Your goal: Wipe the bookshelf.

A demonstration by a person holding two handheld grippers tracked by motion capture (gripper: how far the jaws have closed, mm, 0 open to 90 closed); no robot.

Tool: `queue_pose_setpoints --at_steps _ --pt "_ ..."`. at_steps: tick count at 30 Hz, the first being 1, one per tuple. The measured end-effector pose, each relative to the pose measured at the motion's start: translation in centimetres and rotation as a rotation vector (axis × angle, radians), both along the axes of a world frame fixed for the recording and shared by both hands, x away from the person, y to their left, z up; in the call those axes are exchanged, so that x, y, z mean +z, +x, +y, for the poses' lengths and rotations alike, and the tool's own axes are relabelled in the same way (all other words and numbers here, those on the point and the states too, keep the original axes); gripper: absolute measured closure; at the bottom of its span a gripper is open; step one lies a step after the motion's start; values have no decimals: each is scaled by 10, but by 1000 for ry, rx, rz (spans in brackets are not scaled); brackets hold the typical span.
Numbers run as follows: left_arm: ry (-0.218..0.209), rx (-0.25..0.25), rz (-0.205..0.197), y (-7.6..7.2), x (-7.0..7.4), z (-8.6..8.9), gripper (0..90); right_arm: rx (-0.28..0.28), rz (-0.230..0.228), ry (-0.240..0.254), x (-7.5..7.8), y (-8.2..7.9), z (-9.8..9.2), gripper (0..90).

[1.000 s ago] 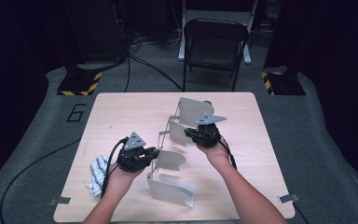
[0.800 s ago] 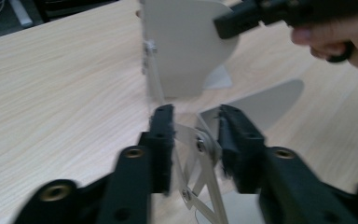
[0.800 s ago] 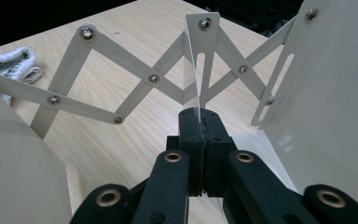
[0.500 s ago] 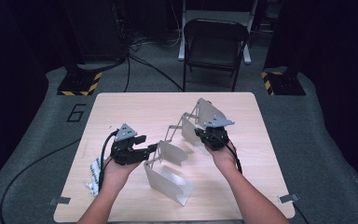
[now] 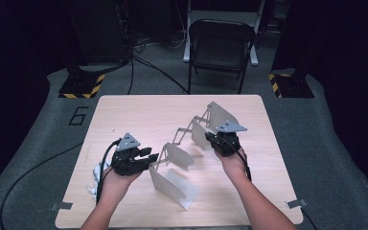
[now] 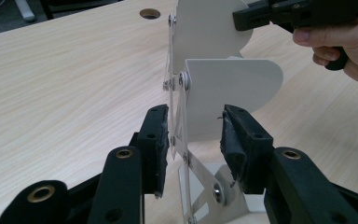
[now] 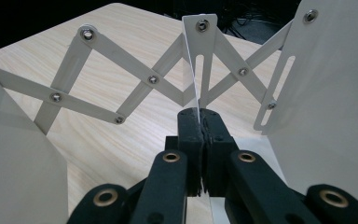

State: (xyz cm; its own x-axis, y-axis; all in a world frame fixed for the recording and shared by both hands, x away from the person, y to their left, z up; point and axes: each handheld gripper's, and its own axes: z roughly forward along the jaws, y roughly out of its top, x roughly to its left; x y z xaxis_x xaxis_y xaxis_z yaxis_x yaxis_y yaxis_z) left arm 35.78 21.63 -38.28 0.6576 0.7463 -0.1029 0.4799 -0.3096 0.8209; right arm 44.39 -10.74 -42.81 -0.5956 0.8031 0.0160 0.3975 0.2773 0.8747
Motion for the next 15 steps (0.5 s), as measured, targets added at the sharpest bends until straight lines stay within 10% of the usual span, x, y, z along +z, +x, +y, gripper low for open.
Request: queue_pose_setpoints --at_steps 15 --pt "55 -28 -12 -9 2 -1 862 -12 3 25 -2 -6 -7 872"
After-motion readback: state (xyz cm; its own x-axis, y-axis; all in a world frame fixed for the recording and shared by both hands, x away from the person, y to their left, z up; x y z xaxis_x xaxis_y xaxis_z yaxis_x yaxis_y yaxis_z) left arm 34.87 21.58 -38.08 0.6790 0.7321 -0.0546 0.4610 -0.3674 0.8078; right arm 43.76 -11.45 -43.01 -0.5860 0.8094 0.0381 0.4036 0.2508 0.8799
